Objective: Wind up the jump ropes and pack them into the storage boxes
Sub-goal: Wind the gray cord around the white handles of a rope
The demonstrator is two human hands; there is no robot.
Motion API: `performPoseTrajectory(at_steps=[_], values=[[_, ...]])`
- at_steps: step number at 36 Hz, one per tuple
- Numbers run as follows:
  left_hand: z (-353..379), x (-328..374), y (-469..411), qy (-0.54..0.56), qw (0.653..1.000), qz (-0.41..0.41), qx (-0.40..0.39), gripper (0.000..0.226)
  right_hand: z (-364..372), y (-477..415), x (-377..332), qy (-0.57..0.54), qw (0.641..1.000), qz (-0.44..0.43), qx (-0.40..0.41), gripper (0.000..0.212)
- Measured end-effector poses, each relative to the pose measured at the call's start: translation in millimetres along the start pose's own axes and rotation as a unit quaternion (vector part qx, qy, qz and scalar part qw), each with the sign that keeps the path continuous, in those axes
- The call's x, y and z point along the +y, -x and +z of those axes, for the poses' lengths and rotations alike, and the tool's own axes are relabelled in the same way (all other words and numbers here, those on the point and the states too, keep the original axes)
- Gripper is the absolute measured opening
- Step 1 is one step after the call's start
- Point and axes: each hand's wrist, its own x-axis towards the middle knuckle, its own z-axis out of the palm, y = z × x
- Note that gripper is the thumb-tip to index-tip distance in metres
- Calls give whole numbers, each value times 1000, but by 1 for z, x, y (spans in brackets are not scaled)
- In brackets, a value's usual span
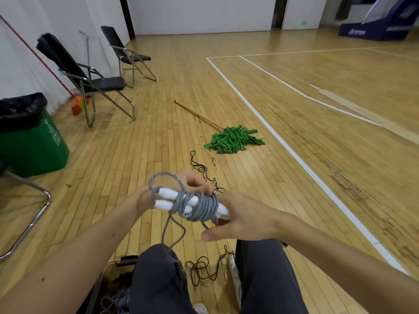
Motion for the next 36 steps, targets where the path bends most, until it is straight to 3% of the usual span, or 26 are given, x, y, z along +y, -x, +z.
performPoseTrajectory(at_steps=[2,3,5,6,8,11,15,20,30,36], values=[[-8,-43,-5,115,992,16,-51,18,-1,1,0,-19,1000,4,-4,32],[-1,-35,4,153,987,37,-27,23,-2,1,1,-26,1000,4,-5,31],[30,42,45,186,982,16,29,59,-3,2,3,-42,999,1,0,27],[39,66,52,166,984,33,49,59,-3,2,4,-54,999,0,4,24],[44,73,51,131,987,70,58,18,-5,2,6,-84,996,2,16,19],[50,82,48,144,983,18,110,27,-8,2,9,-126,991,-4,32,13],[57,87,51,223,970,44,84,28,-10,0,9,-170,984,-21,40,11],[64,88,51,243,964,44,95,42,-15,0,15,-244,967,-5,68,11],[84,98,51,90,984,29,151,40,-18,-2,36,-312,942,83,93,11],[88,100,52,-115,978,13,175,23,-15,-4,48,-291,944,126,91,14]])
